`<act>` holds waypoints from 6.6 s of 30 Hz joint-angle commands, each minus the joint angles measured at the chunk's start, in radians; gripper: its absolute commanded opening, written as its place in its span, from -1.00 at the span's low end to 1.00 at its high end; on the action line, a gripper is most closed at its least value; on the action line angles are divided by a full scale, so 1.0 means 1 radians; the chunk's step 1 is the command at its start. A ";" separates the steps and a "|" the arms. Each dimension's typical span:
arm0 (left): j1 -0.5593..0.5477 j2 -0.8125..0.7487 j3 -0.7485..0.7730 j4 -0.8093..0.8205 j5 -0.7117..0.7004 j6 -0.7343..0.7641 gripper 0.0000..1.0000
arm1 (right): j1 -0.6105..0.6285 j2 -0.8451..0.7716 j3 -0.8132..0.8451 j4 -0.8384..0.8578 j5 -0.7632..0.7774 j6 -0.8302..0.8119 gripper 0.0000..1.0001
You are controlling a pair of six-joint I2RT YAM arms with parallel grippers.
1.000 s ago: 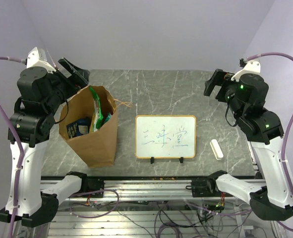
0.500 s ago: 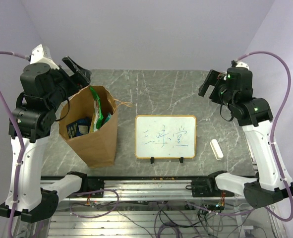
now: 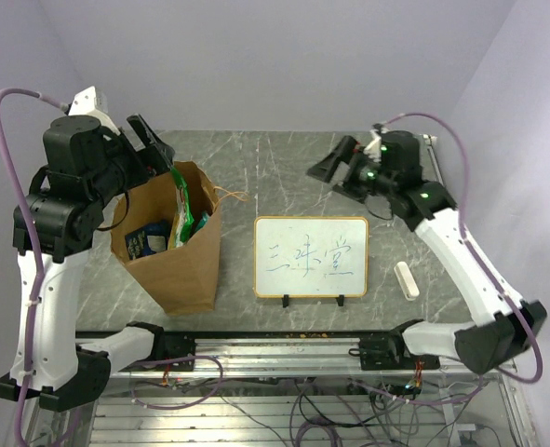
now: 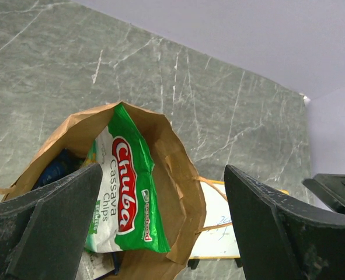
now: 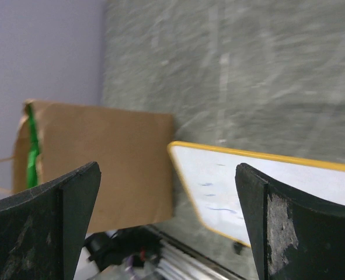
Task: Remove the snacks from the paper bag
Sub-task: Adjust the paper bag at the center of the board, then take out the snack from the paper bag.
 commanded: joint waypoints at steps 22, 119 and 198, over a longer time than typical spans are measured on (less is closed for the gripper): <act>-0.013 0.025 0.091 -0.249 0.028 0.112 0.93 | 0.477 0.370 0.143 0.541 -0.198 0.373 0.43; 0.096 0.171 0.010 0.008 0.273 -0.039 -0.86 | 0.212 0.544 0.423 -0.236 -0.284 -0.389 -0.96; 0.152 0.140 -0.034 -0.035 0.243 -0.091 -0.86 | 0.487 0.387 0.607 0.040 -0.052 -0.094 -1.00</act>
